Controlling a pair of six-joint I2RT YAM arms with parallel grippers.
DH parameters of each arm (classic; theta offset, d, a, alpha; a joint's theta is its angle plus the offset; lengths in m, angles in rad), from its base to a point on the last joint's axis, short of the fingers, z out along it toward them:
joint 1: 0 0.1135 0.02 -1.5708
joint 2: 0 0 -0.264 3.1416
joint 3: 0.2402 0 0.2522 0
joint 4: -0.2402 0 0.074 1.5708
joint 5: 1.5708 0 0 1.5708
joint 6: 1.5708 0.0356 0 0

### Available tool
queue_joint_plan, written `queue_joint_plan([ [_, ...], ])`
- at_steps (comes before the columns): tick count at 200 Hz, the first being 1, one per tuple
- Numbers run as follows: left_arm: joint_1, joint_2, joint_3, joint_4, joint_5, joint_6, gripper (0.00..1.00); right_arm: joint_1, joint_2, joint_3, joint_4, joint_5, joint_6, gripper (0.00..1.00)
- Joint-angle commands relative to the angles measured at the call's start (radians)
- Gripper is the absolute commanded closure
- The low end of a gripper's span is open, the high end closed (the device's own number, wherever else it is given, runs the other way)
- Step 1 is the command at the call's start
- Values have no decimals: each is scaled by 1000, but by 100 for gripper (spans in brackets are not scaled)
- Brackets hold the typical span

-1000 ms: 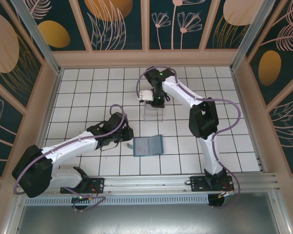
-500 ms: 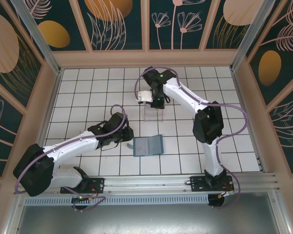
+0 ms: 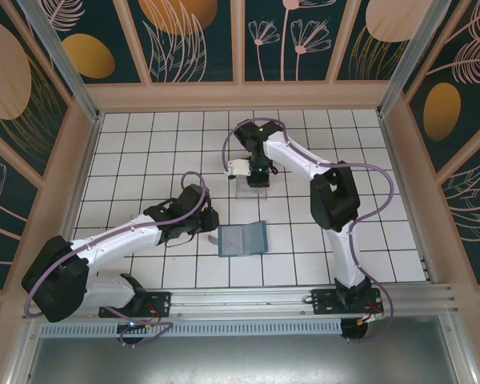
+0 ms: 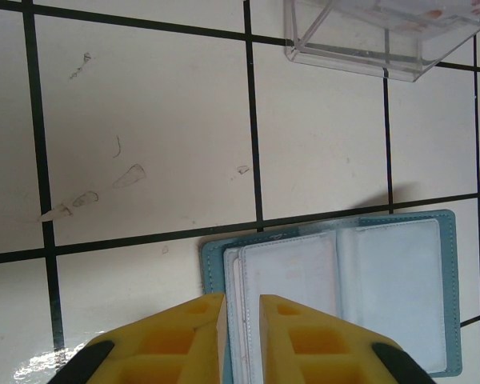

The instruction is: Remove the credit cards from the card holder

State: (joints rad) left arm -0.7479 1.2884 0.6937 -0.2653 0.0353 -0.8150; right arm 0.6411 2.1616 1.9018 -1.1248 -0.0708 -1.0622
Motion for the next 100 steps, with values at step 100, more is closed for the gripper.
queue_joint_plan([
  [100,5,-22,24,-27,-35,22,80,-3,11,34,118,72,-30,71],
])
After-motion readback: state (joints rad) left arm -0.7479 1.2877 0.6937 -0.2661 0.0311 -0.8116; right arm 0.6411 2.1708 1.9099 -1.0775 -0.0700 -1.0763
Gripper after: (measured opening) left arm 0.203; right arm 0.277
